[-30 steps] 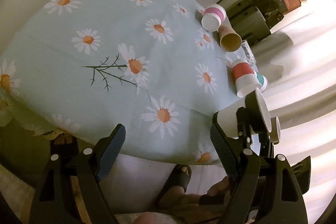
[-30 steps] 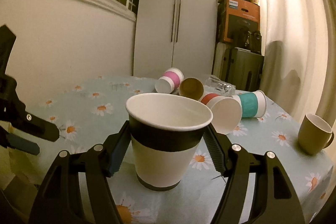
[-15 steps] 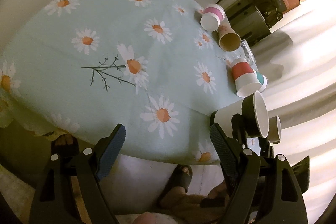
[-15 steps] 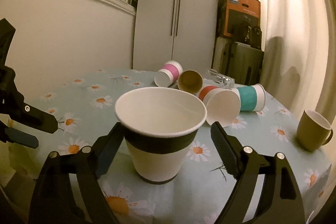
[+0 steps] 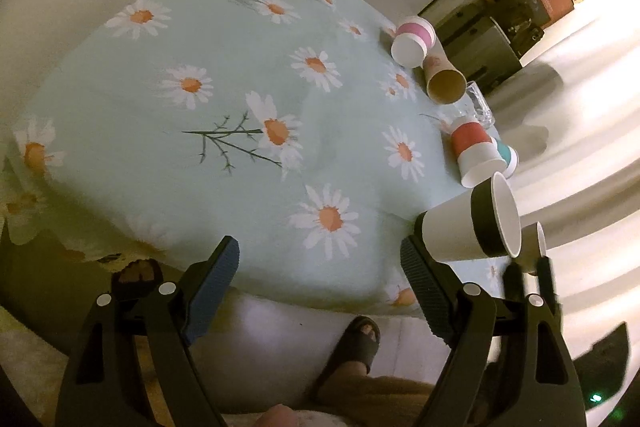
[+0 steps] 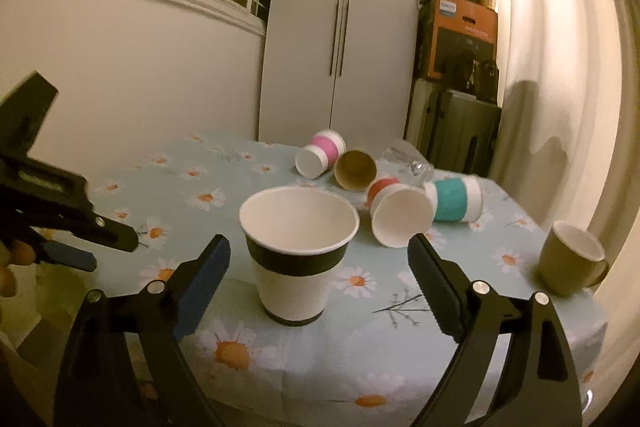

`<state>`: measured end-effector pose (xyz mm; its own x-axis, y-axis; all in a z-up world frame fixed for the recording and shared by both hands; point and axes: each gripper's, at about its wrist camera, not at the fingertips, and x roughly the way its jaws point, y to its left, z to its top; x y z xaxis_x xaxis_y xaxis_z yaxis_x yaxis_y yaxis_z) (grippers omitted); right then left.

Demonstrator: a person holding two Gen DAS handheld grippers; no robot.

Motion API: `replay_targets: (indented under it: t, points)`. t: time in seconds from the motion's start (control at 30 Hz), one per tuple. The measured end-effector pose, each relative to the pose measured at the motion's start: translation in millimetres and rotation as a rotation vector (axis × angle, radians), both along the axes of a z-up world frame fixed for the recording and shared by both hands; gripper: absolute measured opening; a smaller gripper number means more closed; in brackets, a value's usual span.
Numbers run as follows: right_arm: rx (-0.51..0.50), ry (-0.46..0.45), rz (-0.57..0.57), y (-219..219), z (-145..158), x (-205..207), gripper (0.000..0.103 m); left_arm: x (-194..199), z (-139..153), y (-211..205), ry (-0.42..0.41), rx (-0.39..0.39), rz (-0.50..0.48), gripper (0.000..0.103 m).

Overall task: Flip cup upright
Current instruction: 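Set the cup upright on the tablecloth and open the right gripper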

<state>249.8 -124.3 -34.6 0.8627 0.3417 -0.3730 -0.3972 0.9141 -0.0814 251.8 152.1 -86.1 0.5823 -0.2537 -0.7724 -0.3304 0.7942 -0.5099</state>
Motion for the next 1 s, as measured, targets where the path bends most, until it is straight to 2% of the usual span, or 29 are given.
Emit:
replay_targets:
  t: [0.13, 0.3, 0.4, 0.6, 0.67, 0.77, 0.87, 1.0]
  points:
    - [0.031, 0.017, 0.017, -18, 15, -15, 0.094, -8, 5, -2, -0.02, 0.033, -0.003, 0.081]
    - [0.045, 0.034, 0.037, -34, 30, -33, 0.094, -21, 18, -12, -0.08, 0.103, -0.033, 0.081]
    - [0.031, 0.033, 0.046, -39, 36, -46, 0.094, -31, 21, -16, -0.124, 0.096, -0.036, 0.093]
    - [0.036, 0.036, 0.059, -60, 51, -74, 0.098, -55, 34, -31, -0.217, 0.12, -0.061, 0.093]
    - [0.038, 0.033, 0.069, -66, 56, -82, 0.098, -67, 41, -38, -0.263, 0.151, -0.069, 0.096]
    - [0.036, 0.01, 0.049, -78, 63, -97, 0.098, -83, 50, -49, -0.31, 0.199, -0.083, 0.096]
    - [0.059, 0.014, 0.046, -92, 69, -111, 0.098, -101, 50, -62, -0.305, 0.254, -0.107, 0.096]
    - [0.076, 0.002, 0.047, -110, 76, -132, 0.098, -130, 56, -76, -0.353, 0.308, -0.117, 0.096]
